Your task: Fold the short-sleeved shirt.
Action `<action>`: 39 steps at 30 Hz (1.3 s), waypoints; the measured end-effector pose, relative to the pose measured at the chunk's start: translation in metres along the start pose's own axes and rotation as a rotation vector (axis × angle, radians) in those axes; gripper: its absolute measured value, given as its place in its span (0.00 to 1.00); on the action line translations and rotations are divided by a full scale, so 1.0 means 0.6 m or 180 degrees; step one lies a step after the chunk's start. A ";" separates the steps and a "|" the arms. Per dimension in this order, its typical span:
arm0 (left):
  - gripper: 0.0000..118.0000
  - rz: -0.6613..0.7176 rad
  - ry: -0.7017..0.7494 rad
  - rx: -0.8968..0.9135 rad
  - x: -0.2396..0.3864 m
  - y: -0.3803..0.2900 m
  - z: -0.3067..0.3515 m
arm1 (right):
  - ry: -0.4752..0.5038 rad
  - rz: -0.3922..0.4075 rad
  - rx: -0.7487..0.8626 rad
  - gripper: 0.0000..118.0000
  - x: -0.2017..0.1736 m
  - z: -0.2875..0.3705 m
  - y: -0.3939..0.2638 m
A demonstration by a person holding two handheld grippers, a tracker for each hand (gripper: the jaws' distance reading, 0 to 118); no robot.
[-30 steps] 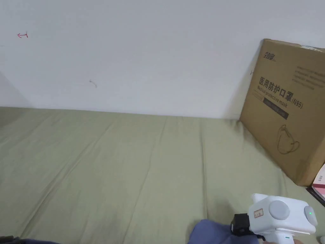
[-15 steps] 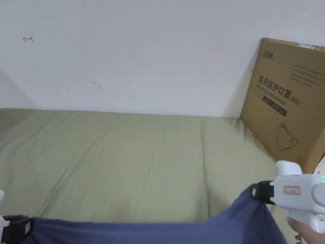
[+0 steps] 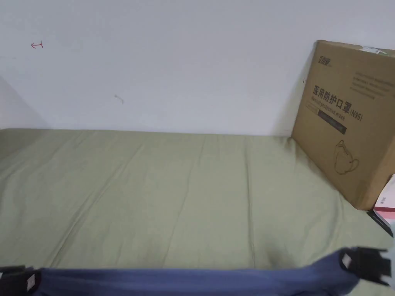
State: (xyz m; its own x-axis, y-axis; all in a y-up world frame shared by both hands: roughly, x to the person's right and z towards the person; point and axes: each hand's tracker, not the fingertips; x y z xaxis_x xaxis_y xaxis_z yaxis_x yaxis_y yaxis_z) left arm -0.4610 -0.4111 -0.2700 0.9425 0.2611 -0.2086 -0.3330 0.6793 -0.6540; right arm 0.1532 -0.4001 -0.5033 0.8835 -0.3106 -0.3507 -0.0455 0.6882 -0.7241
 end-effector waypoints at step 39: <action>0.01 -0.0467 0.0422 0.2335 0.294 -0.078 0.148 | -0.0299 0.0740 0.2320 0.00 -0.264 0.134 -0.135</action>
State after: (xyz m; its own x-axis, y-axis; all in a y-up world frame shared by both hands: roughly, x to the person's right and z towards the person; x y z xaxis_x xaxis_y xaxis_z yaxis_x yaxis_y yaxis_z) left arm -0.2819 -0.3359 -0.2114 0.9588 0.0798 -0.2728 -0.0942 0.9947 -0.0404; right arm 0.0543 -0.3538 -0.3412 0.9261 -0.0706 -0.3705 0.0551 0.9971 -0.0522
